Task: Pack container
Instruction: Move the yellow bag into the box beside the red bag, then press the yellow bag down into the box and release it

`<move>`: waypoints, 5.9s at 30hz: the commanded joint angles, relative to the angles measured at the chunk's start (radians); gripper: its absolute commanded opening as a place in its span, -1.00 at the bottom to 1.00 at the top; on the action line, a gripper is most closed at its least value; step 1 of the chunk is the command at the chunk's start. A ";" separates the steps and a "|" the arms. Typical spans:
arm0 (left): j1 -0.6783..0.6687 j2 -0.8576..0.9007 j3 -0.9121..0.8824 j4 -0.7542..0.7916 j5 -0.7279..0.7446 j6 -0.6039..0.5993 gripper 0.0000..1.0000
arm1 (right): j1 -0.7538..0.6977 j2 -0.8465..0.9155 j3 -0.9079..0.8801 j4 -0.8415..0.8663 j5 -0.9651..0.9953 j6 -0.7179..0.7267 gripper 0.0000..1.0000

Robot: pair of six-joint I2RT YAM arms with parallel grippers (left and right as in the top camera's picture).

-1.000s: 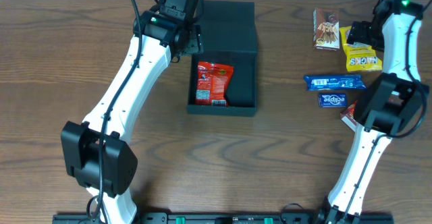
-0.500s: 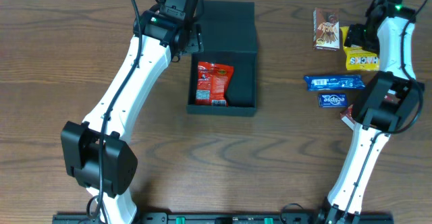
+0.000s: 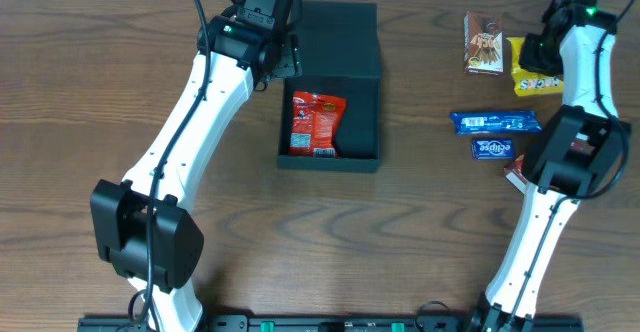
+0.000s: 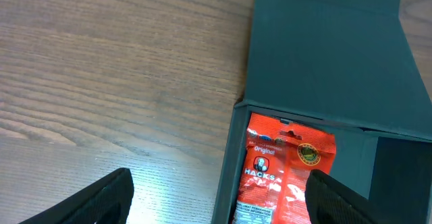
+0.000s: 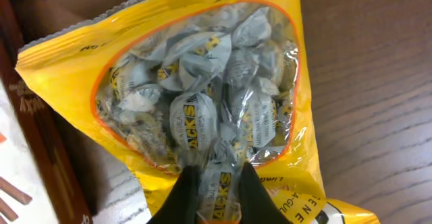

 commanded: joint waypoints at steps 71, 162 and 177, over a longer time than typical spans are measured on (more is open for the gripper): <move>0.277 -0.002 0.202 -0.029 0.017 0.082 0.67 | 0.856 -0.306 -0.387 -0.295 0.032 0.838 -0.97; 0.277 -0.002 0.202 -0.126 0.016 0.081 0.66 | 0.766 -0.569 -0.694 0.180 -0.056 0.352 -0.97; 0.277 -0.002 0.202 -0.125 0.016 0.082 0.66 | 0.784 -0.426 -0.719 0.277 -0.060 0.353 -0.97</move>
